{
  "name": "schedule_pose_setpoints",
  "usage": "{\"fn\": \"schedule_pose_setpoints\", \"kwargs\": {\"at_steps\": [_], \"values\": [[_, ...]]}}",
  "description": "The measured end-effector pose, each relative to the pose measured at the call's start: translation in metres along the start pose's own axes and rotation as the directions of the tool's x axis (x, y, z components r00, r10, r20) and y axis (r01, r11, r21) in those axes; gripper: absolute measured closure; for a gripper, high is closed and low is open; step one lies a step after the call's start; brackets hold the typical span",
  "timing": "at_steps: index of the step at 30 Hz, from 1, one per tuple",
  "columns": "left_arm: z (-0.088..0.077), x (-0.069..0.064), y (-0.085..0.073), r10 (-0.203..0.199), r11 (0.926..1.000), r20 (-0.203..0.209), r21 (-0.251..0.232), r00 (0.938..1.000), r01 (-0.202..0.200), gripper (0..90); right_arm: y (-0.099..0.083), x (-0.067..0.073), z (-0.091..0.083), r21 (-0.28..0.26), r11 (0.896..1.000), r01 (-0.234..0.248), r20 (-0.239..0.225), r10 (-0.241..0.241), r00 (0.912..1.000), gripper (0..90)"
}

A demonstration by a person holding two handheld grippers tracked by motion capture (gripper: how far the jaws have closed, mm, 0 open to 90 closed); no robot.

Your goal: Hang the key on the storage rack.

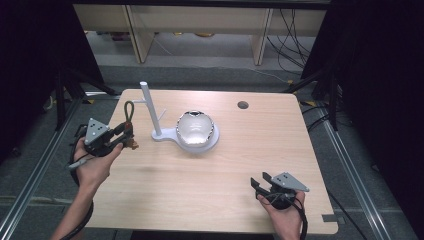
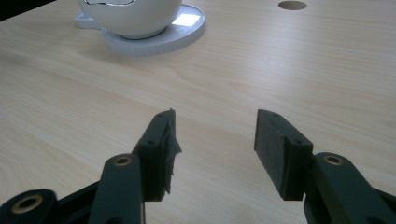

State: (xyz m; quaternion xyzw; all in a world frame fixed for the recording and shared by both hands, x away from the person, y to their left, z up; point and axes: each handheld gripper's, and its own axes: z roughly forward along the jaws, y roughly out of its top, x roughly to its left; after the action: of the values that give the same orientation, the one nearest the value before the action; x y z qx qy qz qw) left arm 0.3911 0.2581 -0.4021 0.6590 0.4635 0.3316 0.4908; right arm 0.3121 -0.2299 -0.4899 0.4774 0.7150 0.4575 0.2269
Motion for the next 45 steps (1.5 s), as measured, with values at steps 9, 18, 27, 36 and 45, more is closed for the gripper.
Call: {"fn": "schedule_pose_setpoints", "kwargs": {"at_steps": [9, 18, 27, 36, 45], "values": [[0.006, 0.003, -0.001, -0.017, 0.9999, -0.004, 0.003, 0.9998, 0.017, 68.1, 0.000, -0.001, -0.001, 0.009, 1.000, 0.011, 0.012, -0.012, 0.9999, 49.5], [0.009, 0.002, 0.000, -0.017, 0.9998, -0.001, 0.007, 0.9999, 0.017, 68.0, -0.001, -0.001, 0.001, 0.007, 1.000, 0.007, 0.014, -0.007, 0.9999, 49.5], [0.014, 0.006, 0.002, -0.021, 0.9997, -0.008, 0.012, 0.9997, 0.021, 68.1, -0.002, -0.004, 0.001, 0.017, 1.000, -0.006, 0.001, 0.006, 1.0000, 49.5], [0.017, 0.007, 0.005, -0.027, 0.9995, -0.001, 0.016, 0.9996, 0.027, 68.0, -0.002, -0.003, 0.000, -0.003, 1.000, -0.016, 0.011, 0.016, 0.9998, 49.4], [0.022, 0.010, 0.009, -0.037, 0.9991, -0.003, 0.022, 0.9993, 0.037, 68.0, 0.000, -0.001, -0.002, 0.014, 1.000, -0.001, 0.011, 0.001, 0.9999, 49.4]]}}
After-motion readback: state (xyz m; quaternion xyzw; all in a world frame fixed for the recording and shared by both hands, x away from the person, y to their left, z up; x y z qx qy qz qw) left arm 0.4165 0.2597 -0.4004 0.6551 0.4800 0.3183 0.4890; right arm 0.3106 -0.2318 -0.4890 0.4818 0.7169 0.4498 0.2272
